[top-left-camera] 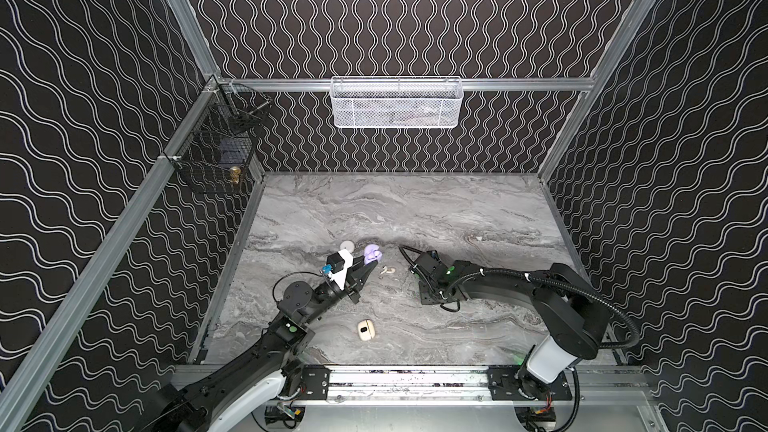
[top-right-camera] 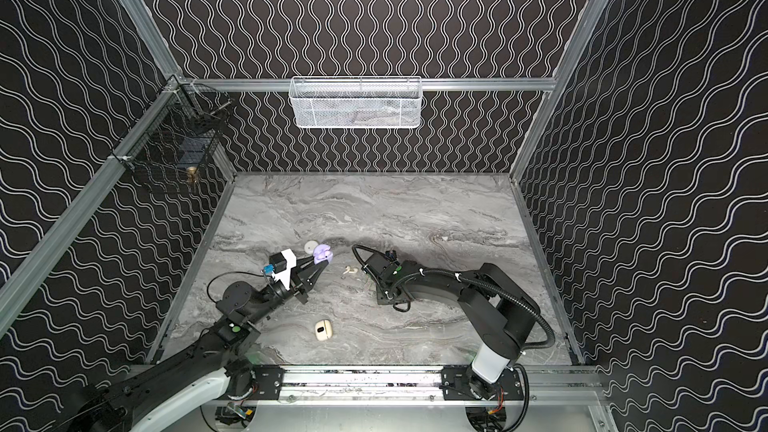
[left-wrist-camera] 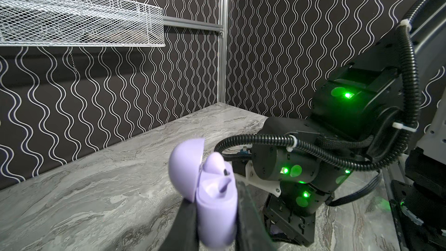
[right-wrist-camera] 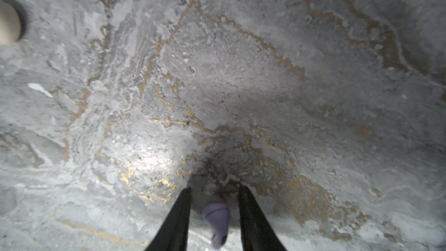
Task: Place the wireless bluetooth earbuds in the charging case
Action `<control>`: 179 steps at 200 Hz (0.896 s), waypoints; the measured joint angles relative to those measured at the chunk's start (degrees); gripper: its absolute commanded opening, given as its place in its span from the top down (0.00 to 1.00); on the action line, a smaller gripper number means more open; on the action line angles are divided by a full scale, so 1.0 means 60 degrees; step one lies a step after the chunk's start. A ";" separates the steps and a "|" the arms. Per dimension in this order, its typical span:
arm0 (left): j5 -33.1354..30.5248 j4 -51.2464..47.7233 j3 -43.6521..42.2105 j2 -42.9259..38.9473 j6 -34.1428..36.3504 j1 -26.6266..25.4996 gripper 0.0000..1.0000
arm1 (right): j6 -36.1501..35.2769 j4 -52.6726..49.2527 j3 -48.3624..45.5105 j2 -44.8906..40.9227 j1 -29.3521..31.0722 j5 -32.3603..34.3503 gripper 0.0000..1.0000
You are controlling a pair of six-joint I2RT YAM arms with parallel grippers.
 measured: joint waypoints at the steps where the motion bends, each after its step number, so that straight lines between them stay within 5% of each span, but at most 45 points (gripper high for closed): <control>1: 0.0000 0.0000 0.0000 0.0000 0.0000 0.0000 1.00 | -0.0004 0.0004 0.0000 0.0004 0.0000 0.0000 0.70; 47: 0.0000 0.0000 0.0000 -0.0033 0.0007 0.0000 1.00 | 0.0004 0.0153 -0.0040 0.0029 -0.0004 0.0033 0.76; 76: 0.0000 0.0000 0.0000 -0.0029 0.0007 0.0000 1.00 | 0.0040 0.0255 -0.0127 -0.0040 -0.0004 -0.0011 0.66; 179: 0.0004 0.0000 0.0000 -0.0018 0.0007 0.0000 1.00 | 0.0047 0.0470 -0.0324 -0.0288 0.0084 -0.0036 0.68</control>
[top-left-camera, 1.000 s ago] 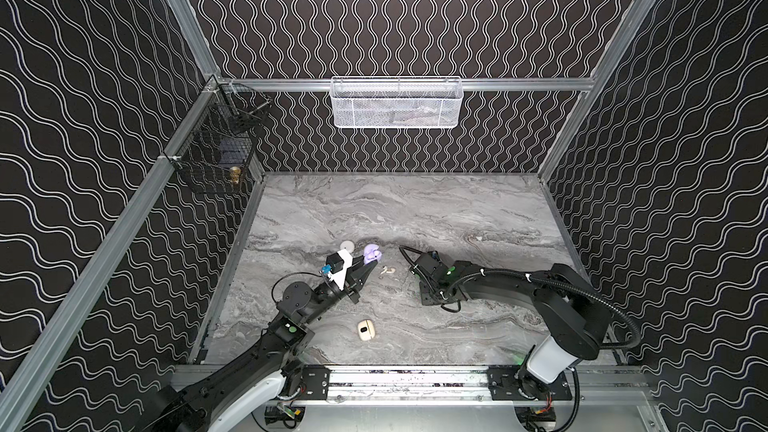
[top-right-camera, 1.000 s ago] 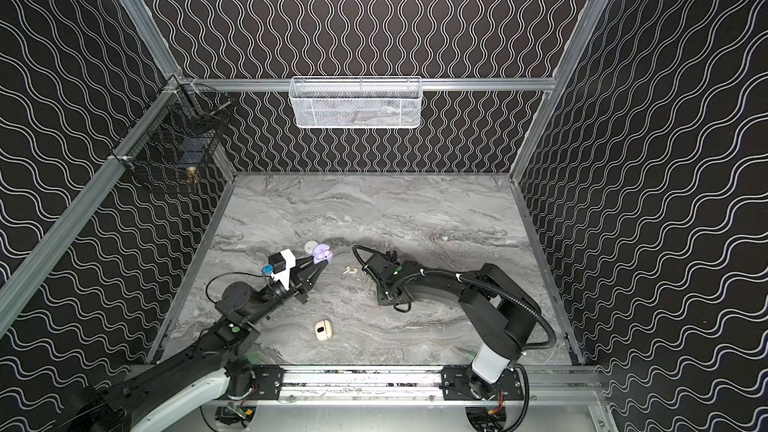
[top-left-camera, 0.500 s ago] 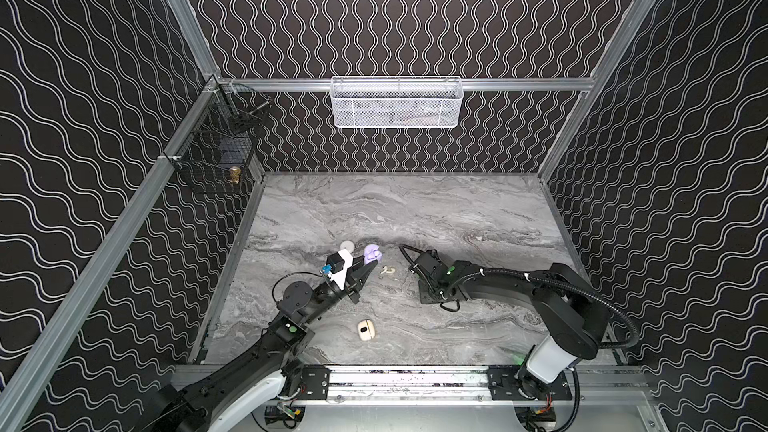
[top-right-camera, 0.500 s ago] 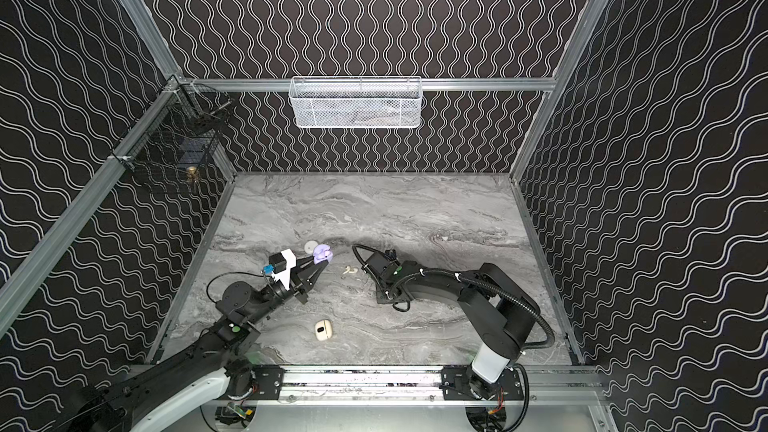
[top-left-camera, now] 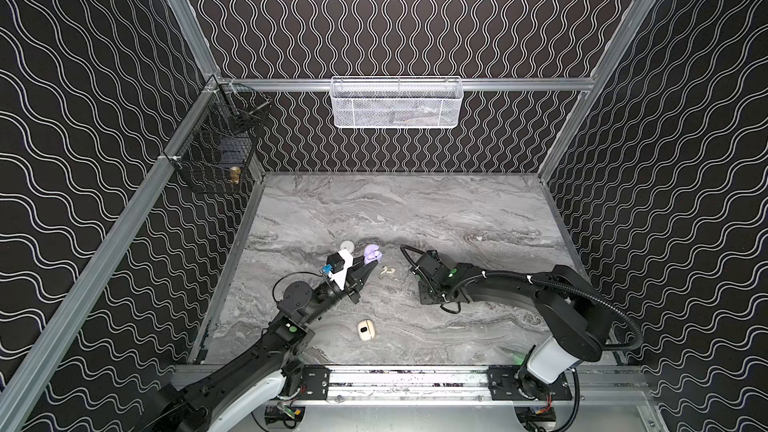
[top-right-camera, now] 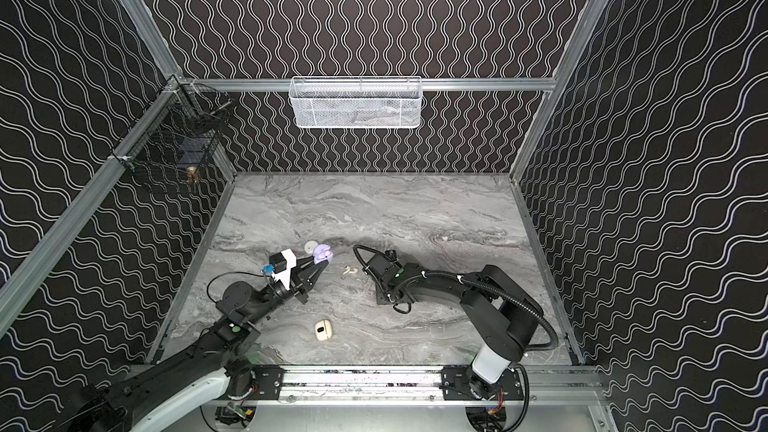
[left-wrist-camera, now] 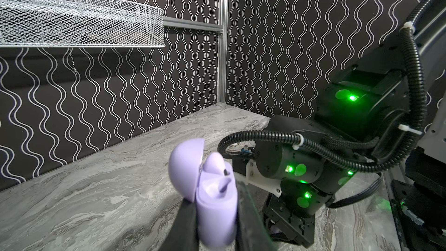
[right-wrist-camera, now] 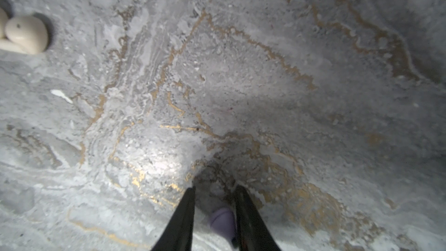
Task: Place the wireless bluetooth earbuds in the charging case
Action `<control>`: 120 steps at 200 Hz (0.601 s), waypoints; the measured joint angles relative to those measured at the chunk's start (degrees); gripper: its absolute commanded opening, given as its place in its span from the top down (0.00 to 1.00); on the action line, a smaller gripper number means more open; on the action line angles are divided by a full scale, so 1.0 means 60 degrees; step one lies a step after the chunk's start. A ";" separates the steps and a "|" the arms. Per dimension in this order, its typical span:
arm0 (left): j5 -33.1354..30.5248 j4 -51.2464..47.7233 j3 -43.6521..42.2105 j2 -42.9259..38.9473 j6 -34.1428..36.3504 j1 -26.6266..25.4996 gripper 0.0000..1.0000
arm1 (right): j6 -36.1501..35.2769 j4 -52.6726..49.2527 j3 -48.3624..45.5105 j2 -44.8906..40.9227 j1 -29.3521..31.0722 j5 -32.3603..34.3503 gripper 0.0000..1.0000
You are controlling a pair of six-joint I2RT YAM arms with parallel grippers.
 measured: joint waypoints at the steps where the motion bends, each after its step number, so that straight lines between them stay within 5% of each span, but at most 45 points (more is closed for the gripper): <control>1: 0.0000 0.0000 0.0000 0.0000 0.0000 0.0000 1.00 | 0.0000 -0.0004 0.0000 0.0000 0.0004 0.0000 0.68; 120: 0.0000 0.0000 0.0000 0.0022 0.0000 0.0000 1.00 | 0.0066 -0.0419 0.0098 0.0186 0.0109 0.0098 0.79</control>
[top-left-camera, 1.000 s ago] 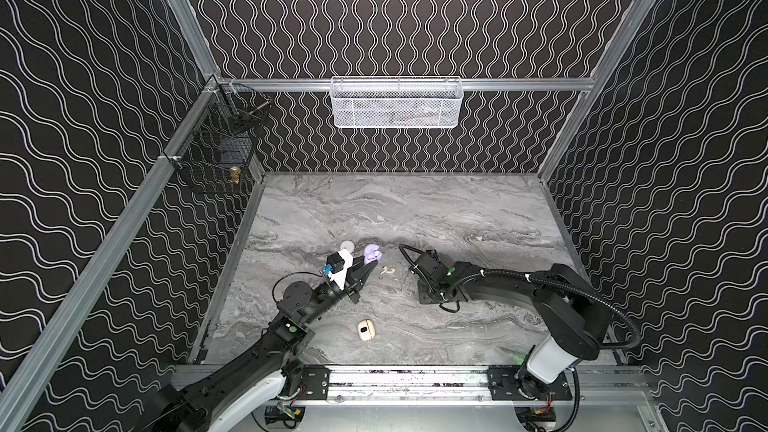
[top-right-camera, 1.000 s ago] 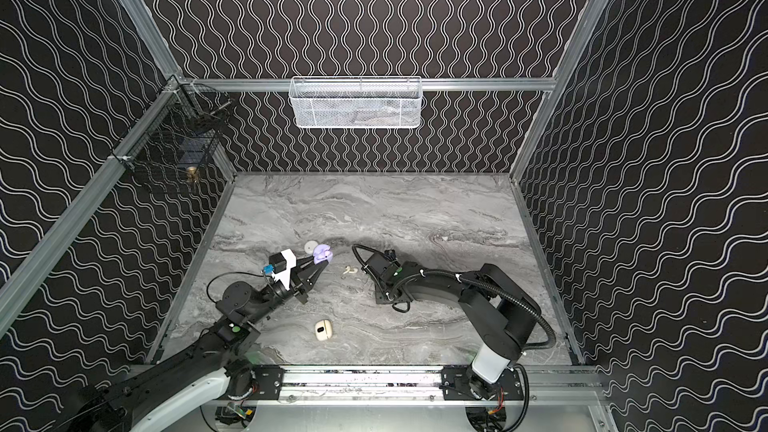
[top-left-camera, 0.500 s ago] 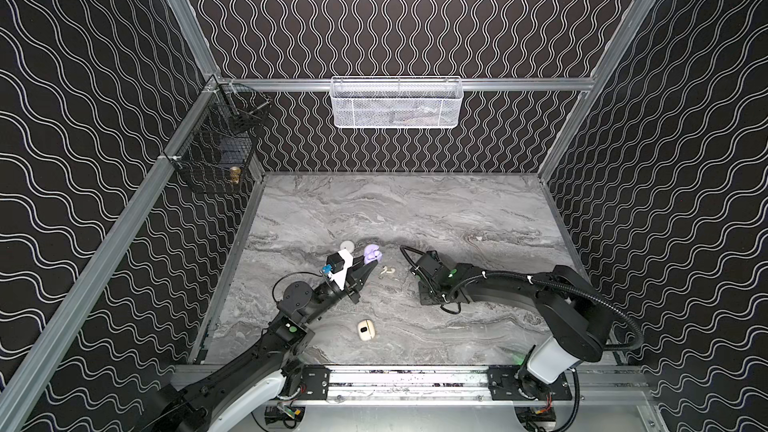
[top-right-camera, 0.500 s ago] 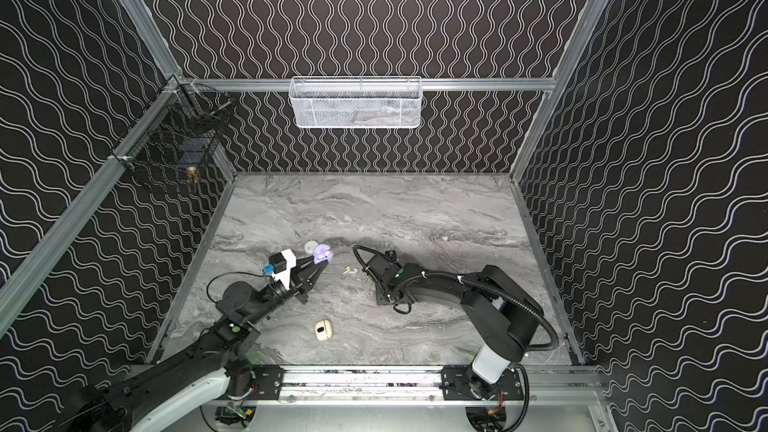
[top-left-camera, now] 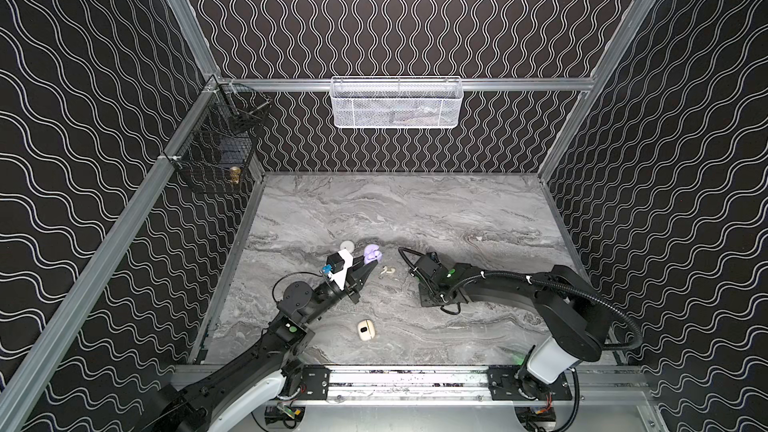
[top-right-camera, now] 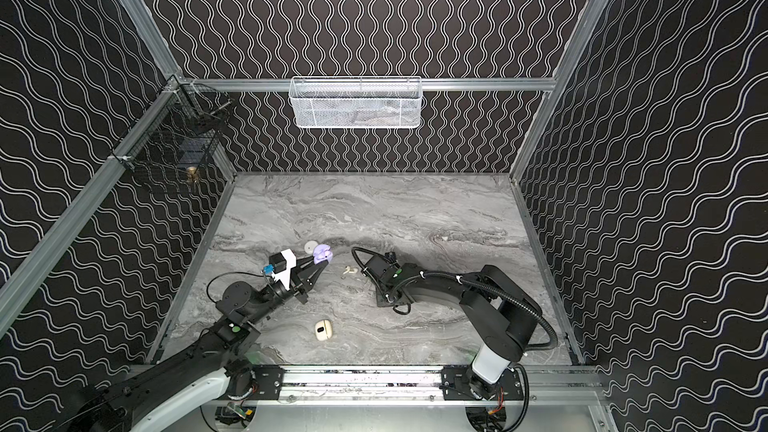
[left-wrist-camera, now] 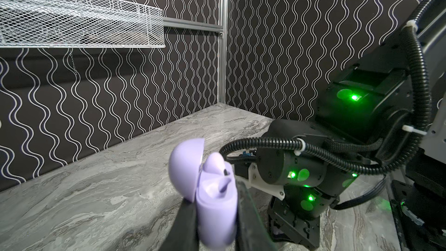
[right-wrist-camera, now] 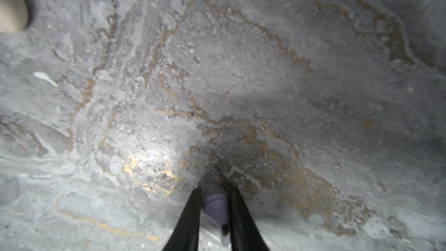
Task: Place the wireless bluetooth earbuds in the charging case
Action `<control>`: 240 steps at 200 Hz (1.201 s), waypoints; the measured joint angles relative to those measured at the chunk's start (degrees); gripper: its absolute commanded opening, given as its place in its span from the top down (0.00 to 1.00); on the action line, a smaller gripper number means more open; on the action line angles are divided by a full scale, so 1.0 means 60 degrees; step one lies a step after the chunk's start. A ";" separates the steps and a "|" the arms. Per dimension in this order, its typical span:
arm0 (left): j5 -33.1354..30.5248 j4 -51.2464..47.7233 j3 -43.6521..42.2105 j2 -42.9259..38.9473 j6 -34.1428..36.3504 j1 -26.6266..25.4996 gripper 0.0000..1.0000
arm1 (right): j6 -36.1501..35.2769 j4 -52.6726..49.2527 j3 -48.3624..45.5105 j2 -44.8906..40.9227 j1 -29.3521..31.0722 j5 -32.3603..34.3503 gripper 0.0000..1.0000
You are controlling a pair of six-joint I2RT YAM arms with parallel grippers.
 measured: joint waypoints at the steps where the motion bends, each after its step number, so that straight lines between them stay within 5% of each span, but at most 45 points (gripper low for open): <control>1: 0.0000 0.0000 0.0000 0.0004 0.0000 0.0000 1.00 | 0.0004 0.0000 0.0000 0.0004 0.0000 0.0000 0.80; 113: 0.0331 0.0532 -0.0204 0.0098 0.0178 0.0000 1.00 | 0.0277 -0.0637 0.0357 -0.1370 0.0244 0.0007 0.86; 179: 0.0794 0.1428 -0.0470 0.0452 0.0189 0.0000 1.00 | 0.0248 -0.0958 0.2466 -0.3512 0.1676 0.1581 0.89; 240: 0.1096 0.1792 -0.0474 0.0517 0.0215 0.0000 1.00 | -0.0714 0.1526 0.2335 -0.4783 0.3238 0.2626 0.91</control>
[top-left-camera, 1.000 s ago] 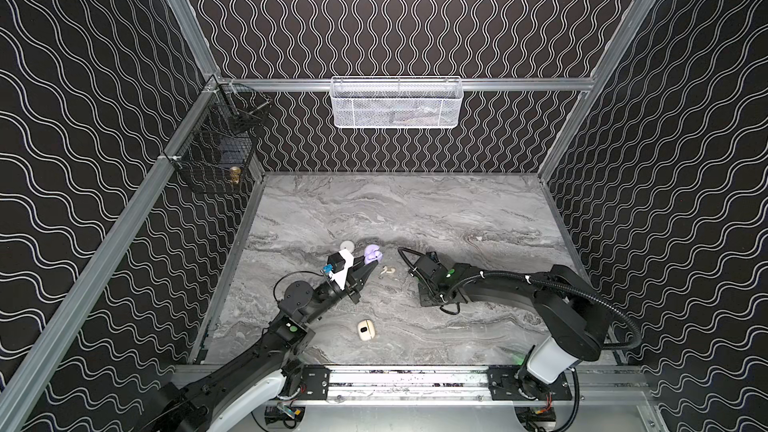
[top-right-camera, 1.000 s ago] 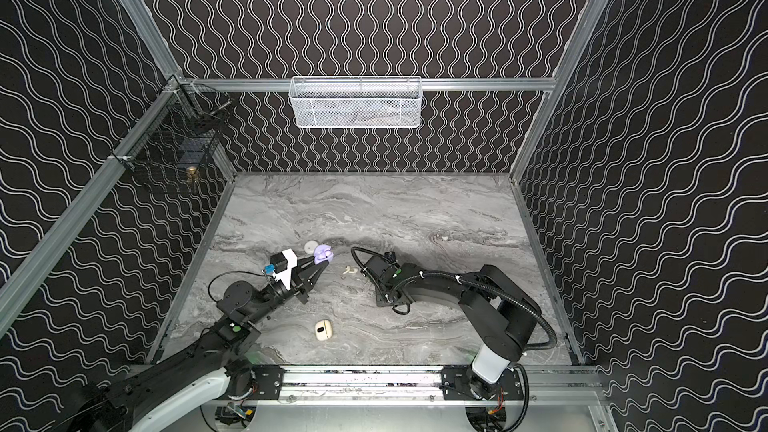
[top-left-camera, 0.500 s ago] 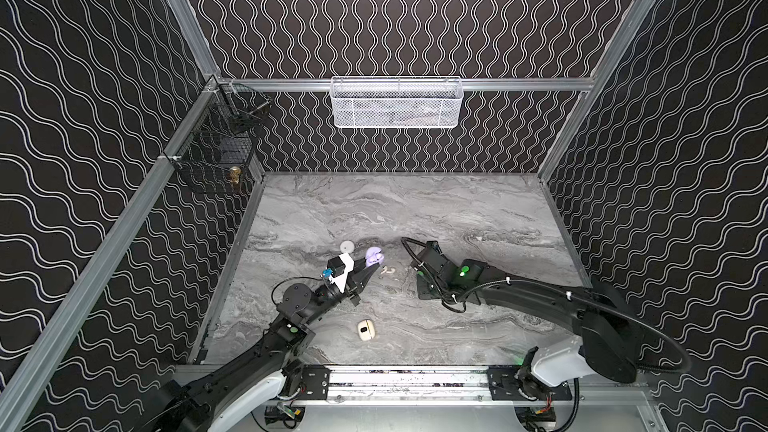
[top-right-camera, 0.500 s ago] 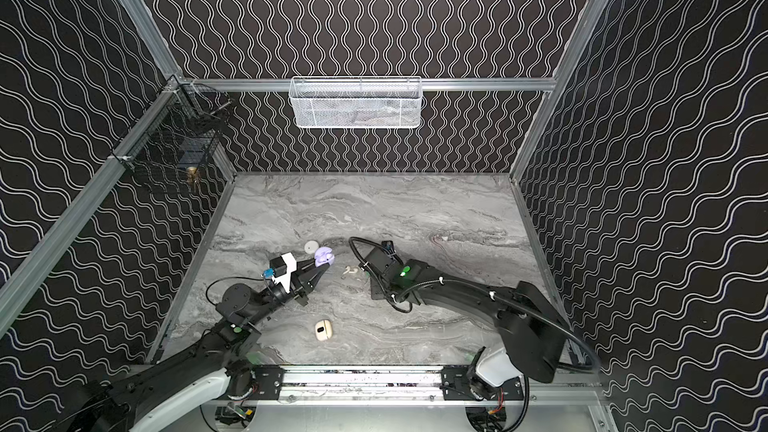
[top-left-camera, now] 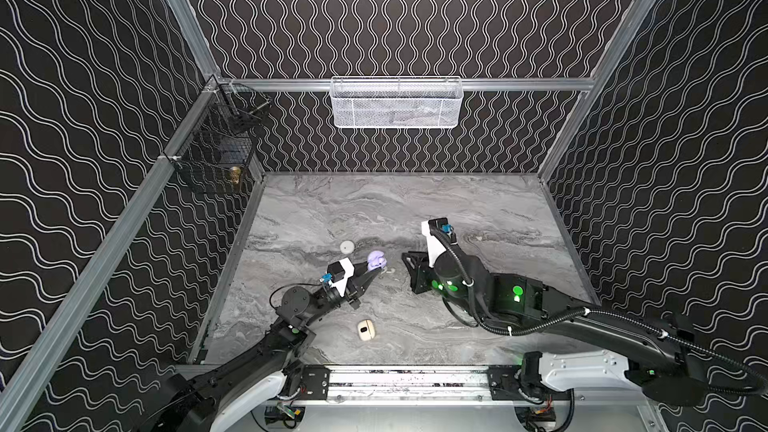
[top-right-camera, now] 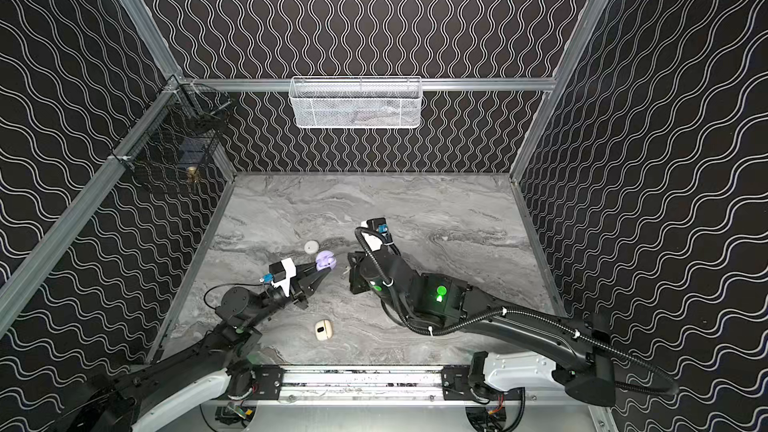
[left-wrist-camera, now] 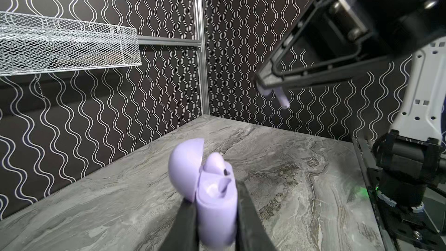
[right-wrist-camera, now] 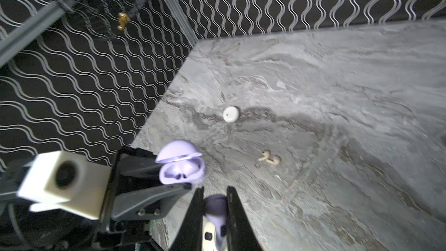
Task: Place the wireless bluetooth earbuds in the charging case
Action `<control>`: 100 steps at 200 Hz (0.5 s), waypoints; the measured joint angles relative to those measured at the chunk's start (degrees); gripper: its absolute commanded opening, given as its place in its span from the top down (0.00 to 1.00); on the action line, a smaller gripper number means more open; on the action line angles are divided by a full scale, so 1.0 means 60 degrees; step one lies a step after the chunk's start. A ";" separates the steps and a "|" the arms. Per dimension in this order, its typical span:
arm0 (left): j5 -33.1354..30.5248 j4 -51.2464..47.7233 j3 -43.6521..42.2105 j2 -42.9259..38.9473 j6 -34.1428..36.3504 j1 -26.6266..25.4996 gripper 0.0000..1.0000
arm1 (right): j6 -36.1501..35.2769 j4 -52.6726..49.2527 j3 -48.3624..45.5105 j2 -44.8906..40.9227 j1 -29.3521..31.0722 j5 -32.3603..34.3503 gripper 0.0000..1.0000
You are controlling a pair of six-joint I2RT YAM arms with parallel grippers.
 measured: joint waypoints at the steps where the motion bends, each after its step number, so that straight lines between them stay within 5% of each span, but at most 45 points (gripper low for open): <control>1: 0.0000 0.0000 0.0000 0.0000 0.0000 0.0000 1.00 | -0.0022 0.0033 -0.0007 0.0000 0.0007 0.0007 0.91; 100: 0.0036 0.0226 0.0000 0.0084 -0.0007 0.0000 1.00 | -0.1858 0.4699 -0.1614 0.0470 0.0521 0.0310 0.92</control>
